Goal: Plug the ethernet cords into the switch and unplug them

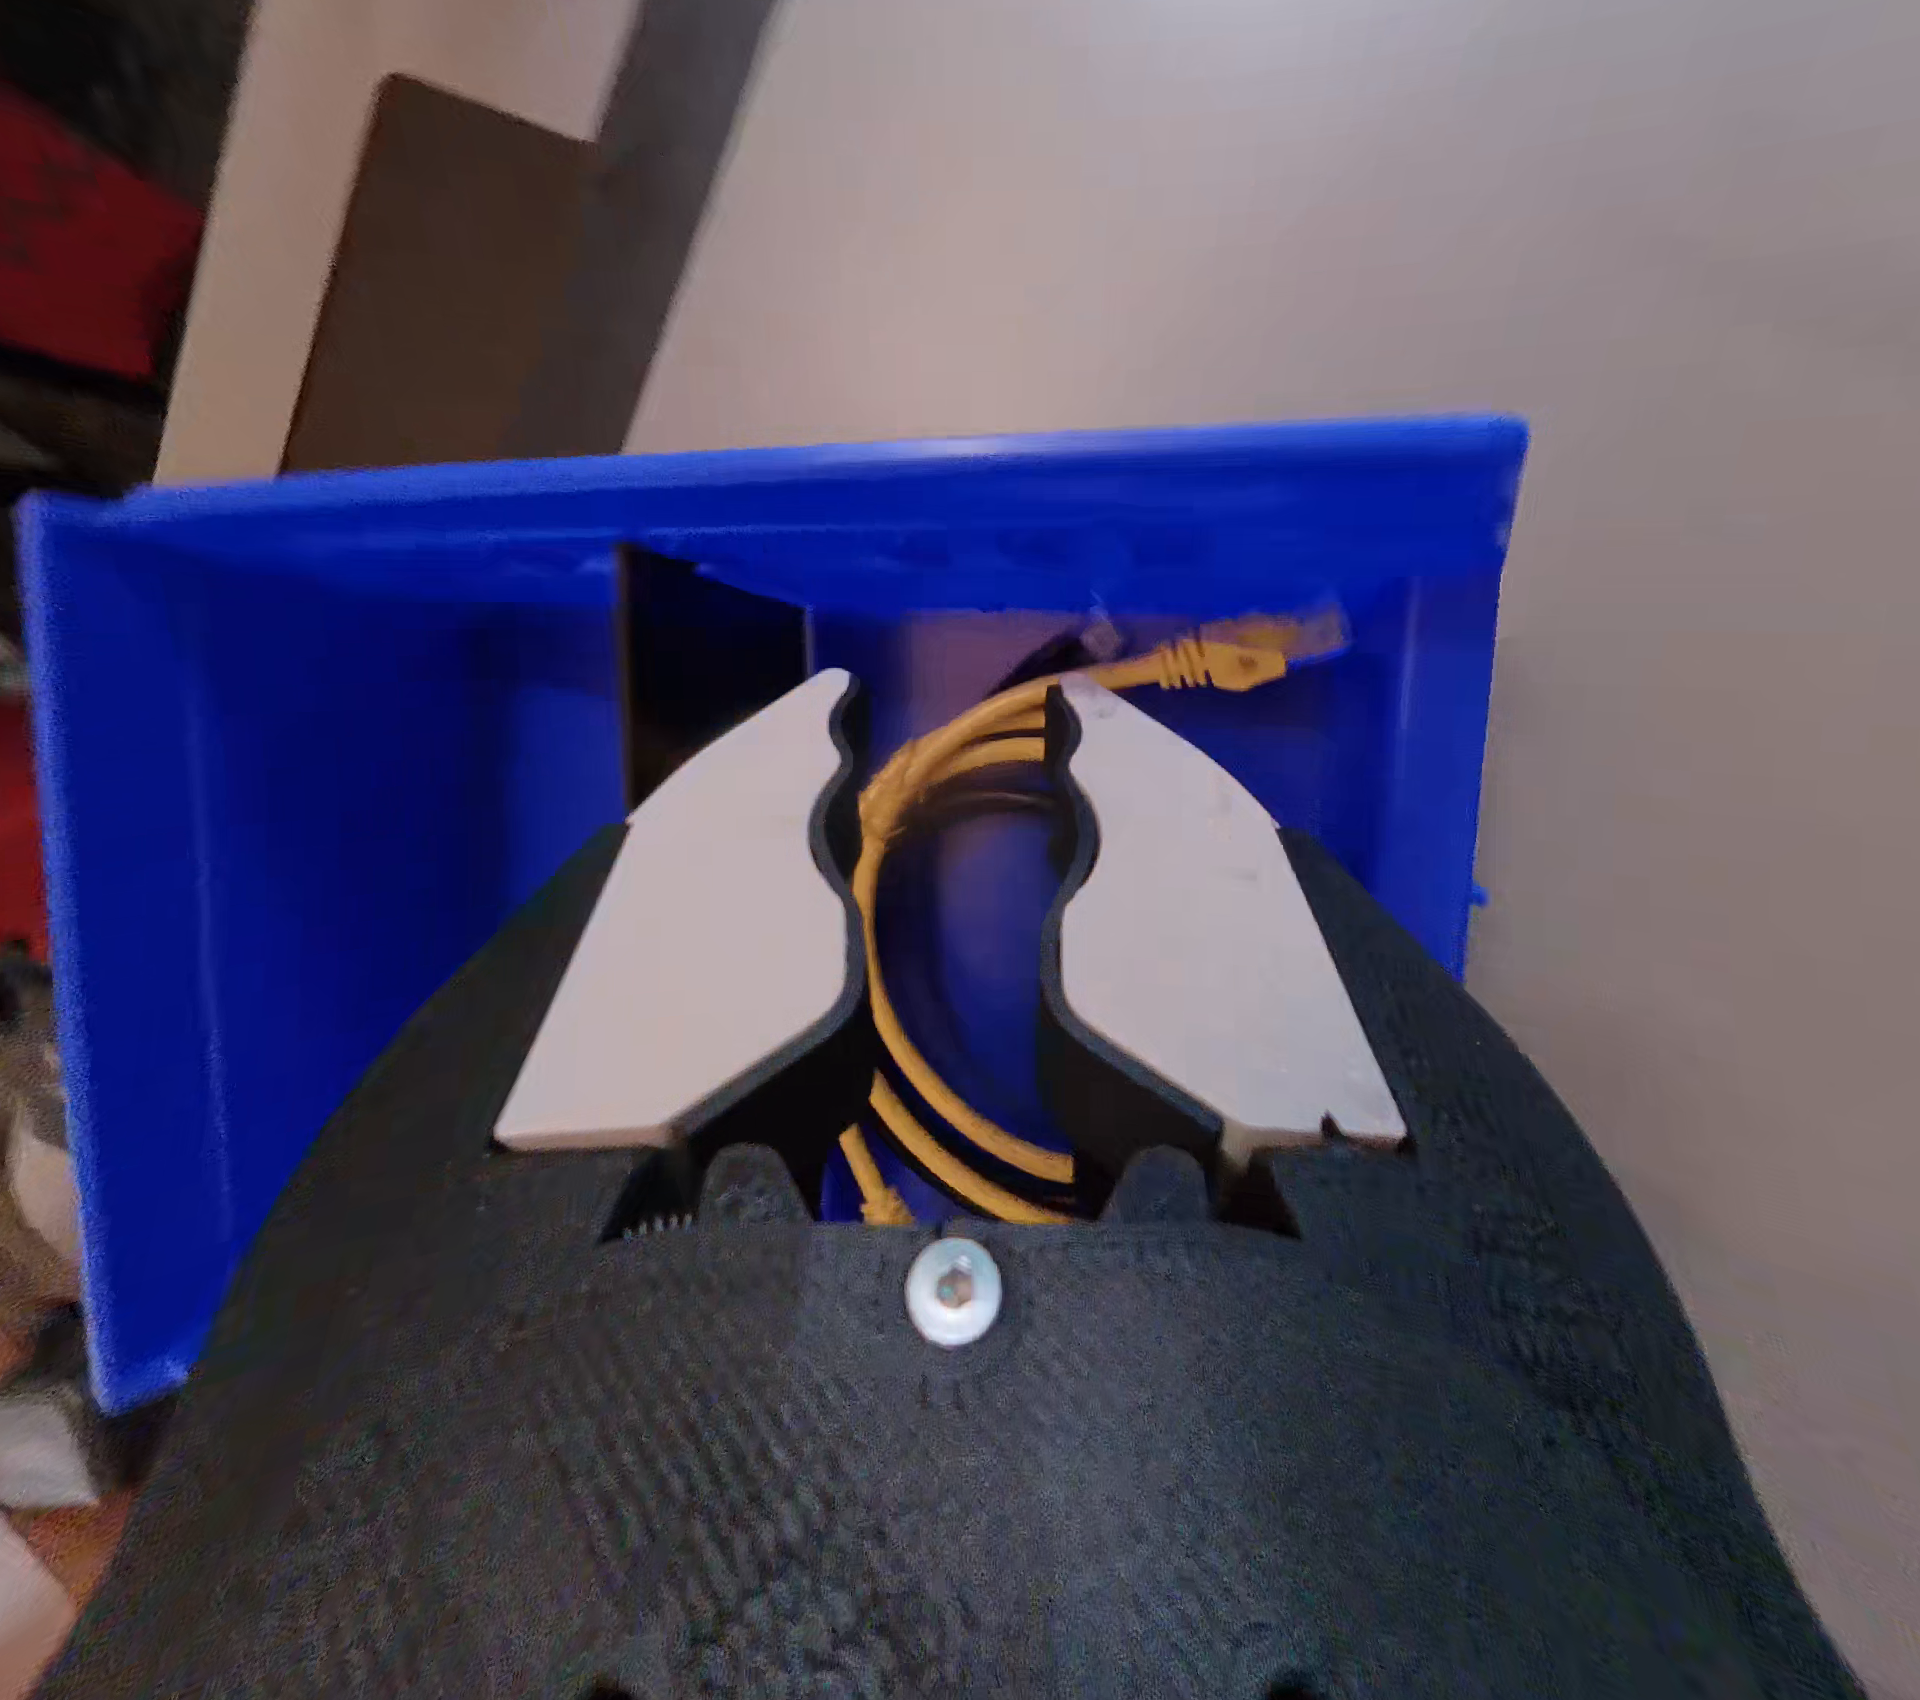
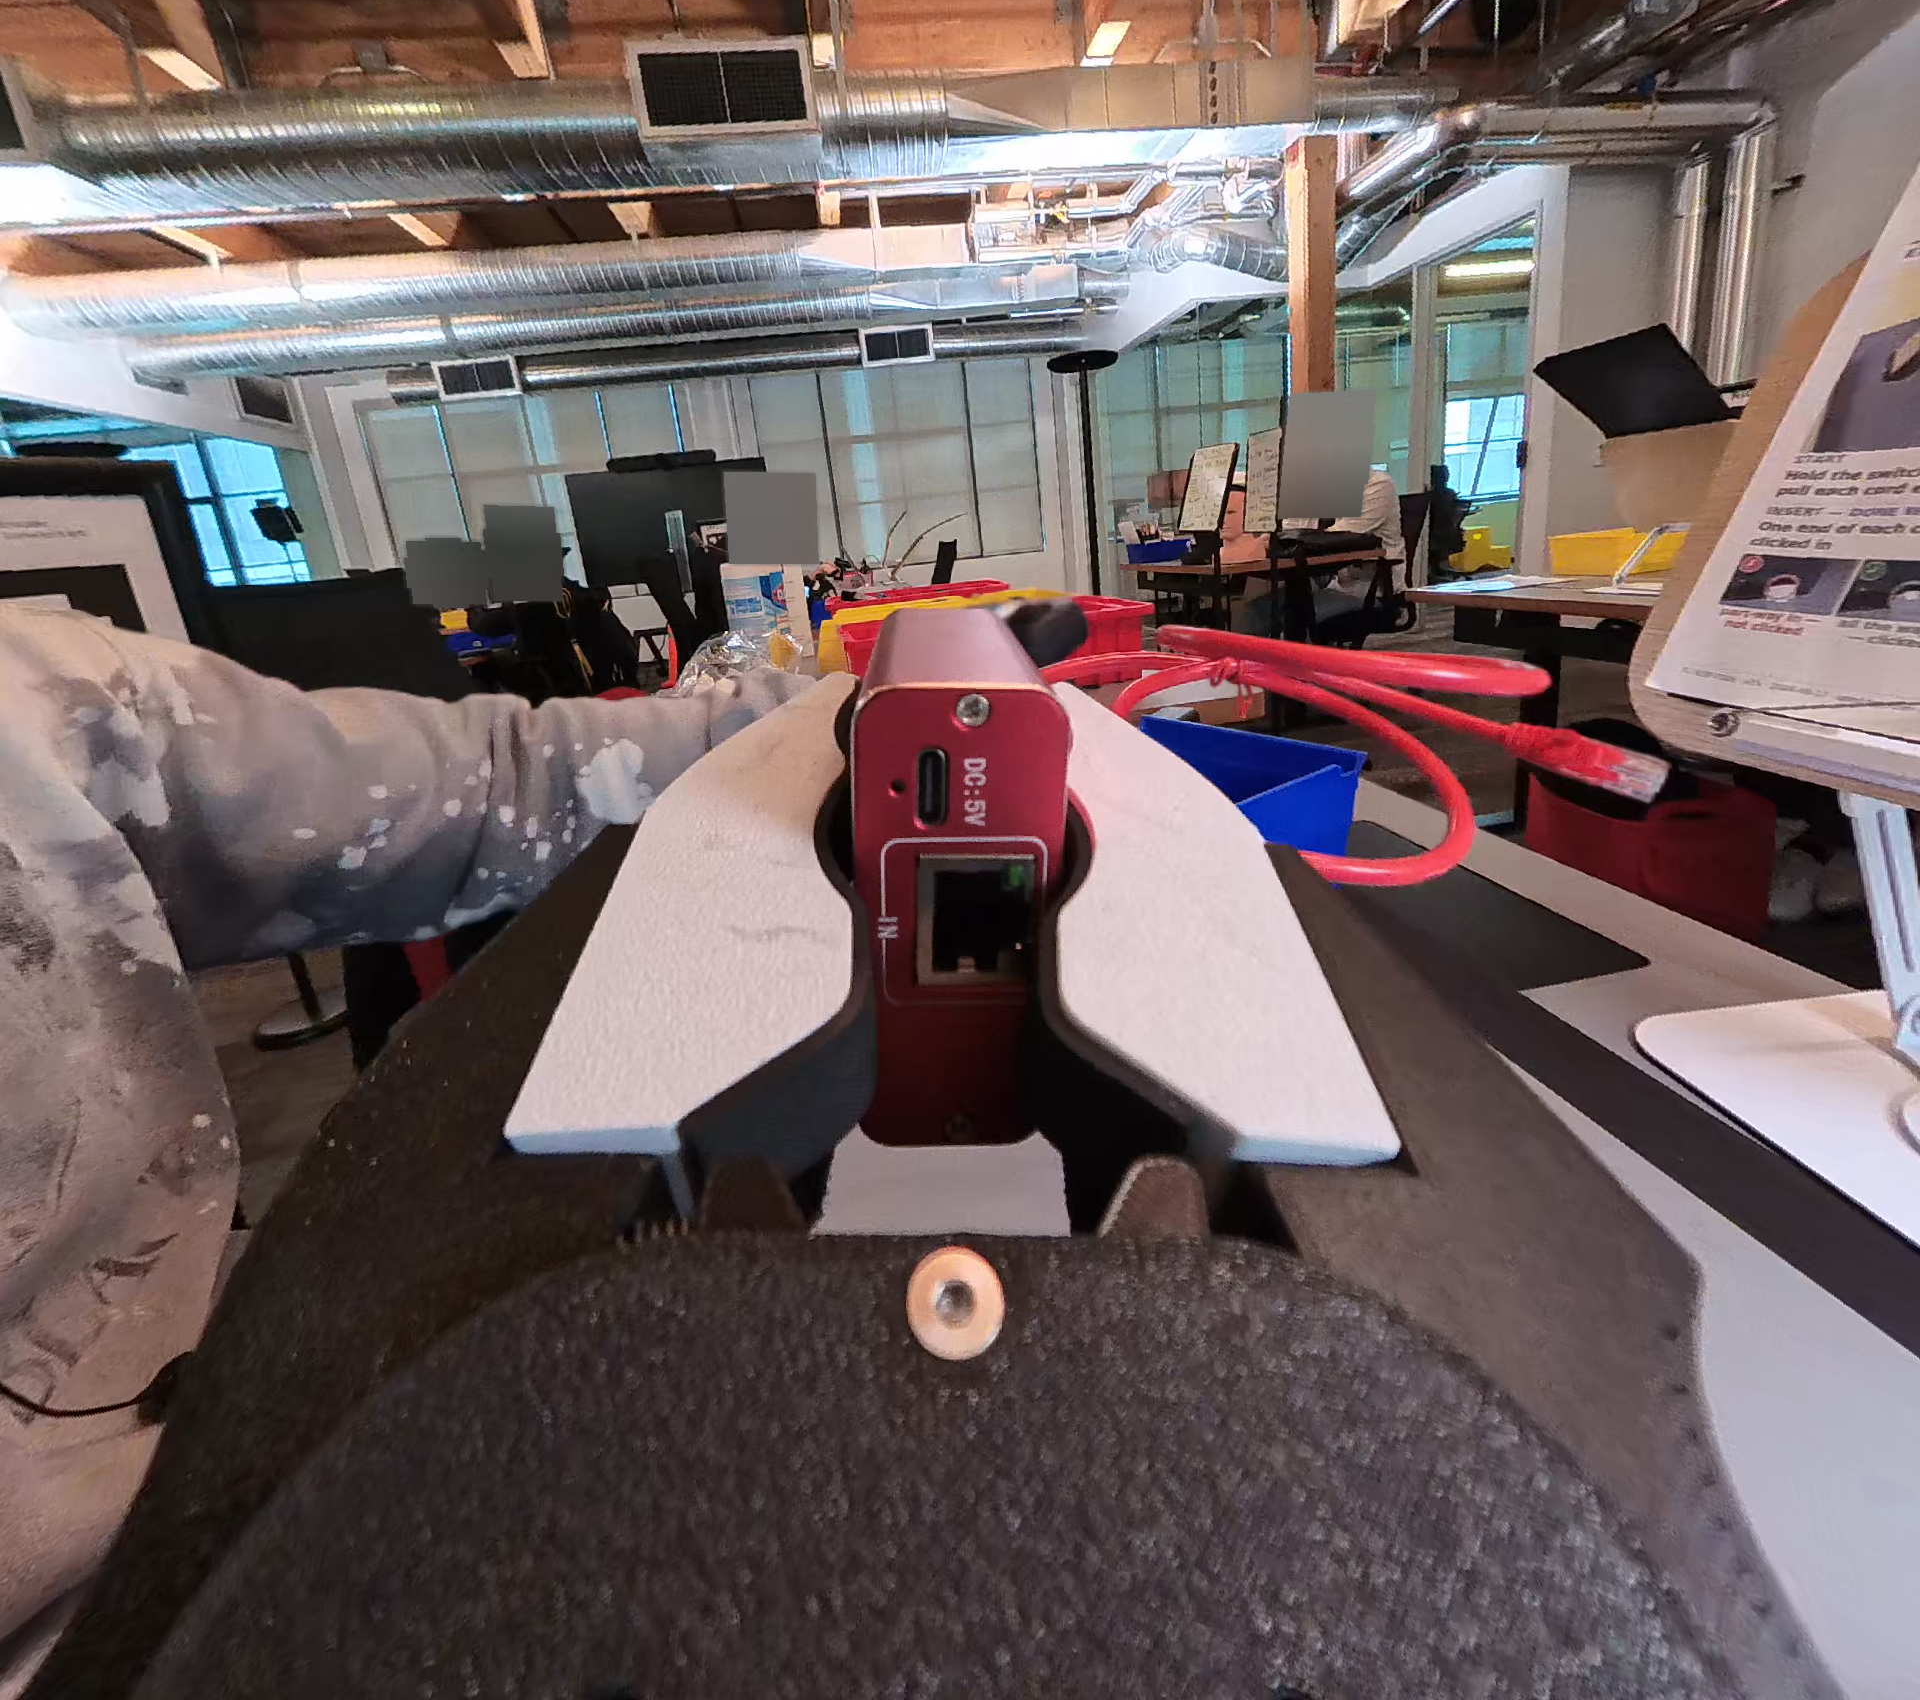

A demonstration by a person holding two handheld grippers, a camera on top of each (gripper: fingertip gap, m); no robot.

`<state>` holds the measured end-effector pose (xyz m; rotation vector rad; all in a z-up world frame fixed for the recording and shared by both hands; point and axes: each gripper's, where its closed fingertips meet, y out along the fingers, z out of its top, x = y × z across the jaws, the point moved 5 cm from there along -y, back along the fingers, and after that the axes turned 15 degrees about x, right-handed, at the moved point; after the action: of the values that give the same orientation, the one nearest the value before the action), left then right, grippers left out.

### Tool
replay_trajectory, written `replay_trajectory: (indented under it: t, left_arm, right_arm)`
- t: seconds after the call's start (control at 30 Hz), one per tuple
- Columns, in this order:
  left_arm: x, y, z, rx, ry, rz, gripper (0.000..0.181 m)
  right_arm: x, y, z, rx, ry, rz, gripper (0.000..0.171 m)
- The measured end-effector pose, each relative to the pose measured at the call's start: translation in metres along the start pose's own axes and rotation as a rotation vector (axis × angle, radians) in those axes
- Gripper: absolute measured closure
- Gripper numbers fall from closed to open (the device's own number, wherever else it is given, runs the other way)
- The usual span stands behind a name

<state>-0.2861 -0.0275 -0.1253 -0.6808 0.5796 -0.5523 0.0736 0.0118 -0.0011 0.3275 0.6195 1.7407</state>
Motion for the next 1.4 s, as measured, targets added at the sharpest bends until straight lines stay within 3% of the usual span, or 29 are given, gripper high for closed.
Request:
replay_trajectory:
  t: [0.03, 0.27, 0.5, 0.67, 0.87, 0.97, 1.27, 1.4]
  left_arm:
    - [0.007, 0.008, -0.004, -0.017, 0.055, -0.044, 0.149]
    - [0.023, 0.028, -0.019, -0.037, 0.273, -0.149, 0.152]
    - [0.03, 0.038, -0.026, -0.025, 0.548, -0.143, 0.15]
    - [0.034, 0.037, -0.026, 0.047, 0.635, -0.125, 0.157]
    - [0.032, 0.027, -0.021, 0.095, 0.556, -0.12, 0.167]
    - [0.017, 0.007, -0.006, 0.185, 0.426, -0.077, 0.17]
    - [-0.023, -0.1, 0.045, 0.644, 0.044, 0.041, 0.174]
    - [0.003, -0.134, 0.075, 0.846, -0.058, -0.111, 0.175]
  right_arm:
    - [0.0, -0.001, 0.001, 0.001, -0.002, -0.001, 0.141]
    - [0.001, -0.008, 0.008, 0.021, -0.001, -0.006, 0.141]
    - [0.016, -0.017, 0.003, 0.036, 0.044, -0.043, 0.142]
    - [0.026, -0.021, -0.006, 0.023, 0.065, -0.07, 0.141]
    - [0.031, -0.024, -0.012, 0.01, 0.08, -0.082, 0.142]
    - [0.03, -0.024, -0.009, 0.013, 0.075, -0.08, 0.142]
    - [0.019, -0.019, 0.006, 0.031, 0.039, -0.048, 0.142]
    - [0.011, -0.014, 0.008, 0.025, 0.025, -0.026, 0.142]
